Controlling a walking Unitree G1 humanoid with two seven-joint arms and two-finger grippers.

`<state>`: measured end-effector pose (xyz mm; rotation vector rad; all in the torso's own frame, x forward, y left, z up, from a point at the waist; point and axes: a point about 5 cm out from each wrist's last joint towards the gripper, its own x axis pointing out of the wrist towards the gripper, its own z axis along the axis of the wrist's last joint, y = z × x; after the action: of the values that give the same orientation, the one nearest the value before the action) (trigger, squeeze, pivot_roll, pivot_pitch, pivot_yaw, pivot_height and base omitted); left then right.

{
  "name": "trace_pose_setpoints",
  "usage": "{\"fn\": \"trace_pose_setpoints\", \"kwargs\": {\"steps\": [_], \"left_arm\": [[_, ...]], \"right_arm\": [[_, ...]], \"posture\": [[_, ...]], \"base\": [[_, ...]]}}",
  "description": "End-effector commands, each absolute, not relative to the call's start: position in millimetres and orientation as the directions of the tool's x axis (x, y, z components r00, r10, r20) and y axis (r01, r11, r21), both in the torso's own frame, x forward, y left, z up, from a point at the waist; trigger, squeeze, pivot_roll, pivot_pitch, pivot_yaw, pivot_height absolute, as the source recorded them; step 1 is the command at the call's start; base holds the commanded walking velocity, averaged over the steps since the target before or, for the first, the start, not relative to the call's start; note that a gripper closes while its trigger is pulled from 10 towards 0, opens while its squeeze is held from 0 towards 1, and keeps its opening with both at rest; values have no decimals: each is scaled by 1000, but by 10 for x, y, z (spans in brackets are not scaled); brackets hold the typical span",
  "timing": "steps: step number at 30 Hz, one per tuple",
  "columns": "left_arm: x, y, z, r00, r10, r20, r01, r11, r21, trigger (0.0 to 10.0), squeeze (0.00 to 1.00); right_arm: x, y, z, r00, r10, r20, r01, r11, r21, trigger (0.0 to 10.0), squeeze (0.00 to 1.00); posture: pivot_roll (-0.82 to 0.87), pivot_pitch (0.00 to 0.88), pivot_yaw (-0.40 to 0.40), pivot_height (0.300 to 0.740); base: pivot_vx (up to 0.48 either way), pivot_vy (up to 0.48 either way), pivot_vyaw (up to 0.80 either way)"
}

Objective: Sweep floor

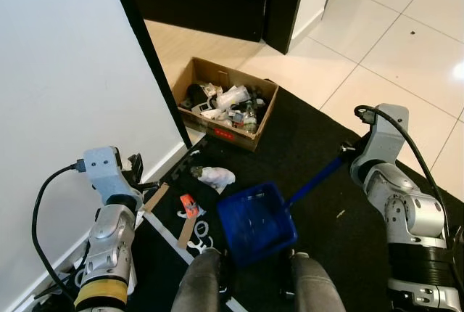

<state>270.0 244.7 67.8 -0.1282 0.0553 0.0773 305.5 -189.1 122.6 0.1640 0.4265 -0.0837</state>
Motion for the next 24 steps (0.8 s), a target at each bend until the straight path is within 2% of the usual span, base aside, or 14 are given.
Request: {"fn": "trace_pose_setpoints", "kwargs": {"steps": [1, 11, 21, 24], "left_arm": [[2679, 2476, 671, 995, 85, -50, -91, 989, -119, 10000, 0], [2710, 2446, 670, 996, 78, -46, -83, 989, -121, 10000, 0], [2705, 2465, 665, 996, 81, -47, -86, 990, -116, 10000, 0], [2710, 2461, 665, 996, 79, -45, -84, 990, -116, 10000, 0]], "right_arm": [[3052, -1924, 1240, 909, -47, -415, 119, 982, 148, 10000, 0], [3153, -1933, 1101, 935, -82, -345, 134, 982, 131, 10000, 0], [3170, -1928, 975, 923, -85, -375, 145, 980, 133, 10000, 0], [3251, -1912, 1101, 958, -70, -278, 100, 990, 98, 10000, 0]], "posture": [[13, 222, 8, 740], [24, 208, 14, 740], [29, 202, 13, 740], [31, 198, 14, 740]], "base": [[0, 0, 0], [0, 0, 0], [0, 0, 0], [0, 0, 0]]}}
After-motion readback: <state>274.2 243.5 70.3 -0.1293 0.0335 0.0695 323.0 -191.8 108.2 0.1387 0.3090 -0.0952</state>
